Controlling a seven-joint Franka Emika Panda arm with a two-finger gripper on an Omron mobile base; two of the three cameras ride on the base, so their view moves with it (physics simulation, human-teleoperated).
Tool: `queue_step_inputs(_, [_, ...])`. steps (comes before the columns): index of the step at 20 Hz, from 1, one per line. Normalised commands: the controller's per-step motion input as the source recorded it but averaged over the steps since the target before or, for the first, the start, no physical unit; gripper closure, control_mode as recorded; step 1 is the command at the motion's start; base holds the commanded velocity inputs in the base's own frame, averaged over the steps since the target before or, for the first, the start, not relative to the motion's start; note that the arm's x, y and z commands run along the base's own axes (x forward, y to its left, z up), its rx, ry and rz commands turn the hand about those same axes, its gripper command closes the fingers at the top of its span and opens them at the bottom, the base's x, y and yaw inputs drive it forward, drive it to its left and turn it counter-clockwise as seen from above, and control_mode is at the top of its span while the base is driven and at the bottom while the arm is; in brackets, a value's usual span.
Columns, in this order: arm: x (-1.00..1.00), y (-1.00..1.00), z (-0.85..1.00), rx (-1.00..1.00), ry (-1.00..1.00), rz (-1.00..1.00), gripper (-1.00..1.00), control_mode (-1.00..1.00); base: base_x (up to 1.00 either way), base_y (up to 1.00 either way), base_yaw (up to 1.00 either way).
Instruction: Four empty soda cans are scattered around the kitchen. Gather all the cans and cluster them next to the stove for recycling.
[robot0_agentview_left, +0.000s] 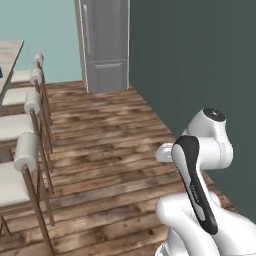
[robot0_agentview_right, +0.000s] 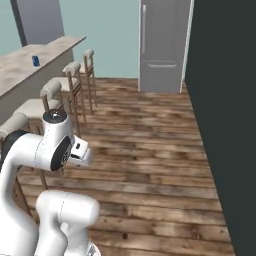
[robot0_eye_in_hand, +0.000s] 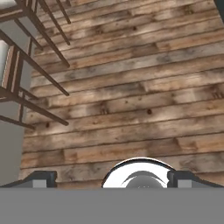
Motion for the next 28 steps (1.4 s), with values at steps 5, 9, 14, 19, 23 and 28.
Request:
queue_step_inputs(5, [0.0, 0.0, 0.0, 0.0, 0.0, 0.0, -1.0, 1.0, 0.7, -0.2, 0.17])
queue_step_inputs(9, [0.0, 0.0, 0.0, 0.0, 0.0, 0.0, -1.0, 1.0, 0.7, -0.2, 0.17])
queue_step_inputs(14, [0.0, 0.0, 0.0, 0.0, 0.0, 0.0, -1.0, 1.0, 0.7, -0.2, 0.16])
queue_step_inputs(19, [0.0, 0.0, 0.0, 0.0, 0.0, 0.0, -1.0, 1.0, 0.7, -0.2, 0.16])
queue_step_inputs(23, [0.0, 0.0, 0.0, 0.0, 0.0, 0.0, -1.0, 1.0, 0.68, -0.21, 0.16])
queue_step_inputs(28, [0.0, 0.0, 0.0, 0.0, 0.0, 0.0, -1.0, 1.0, 0.68, -0.21, 0.16])
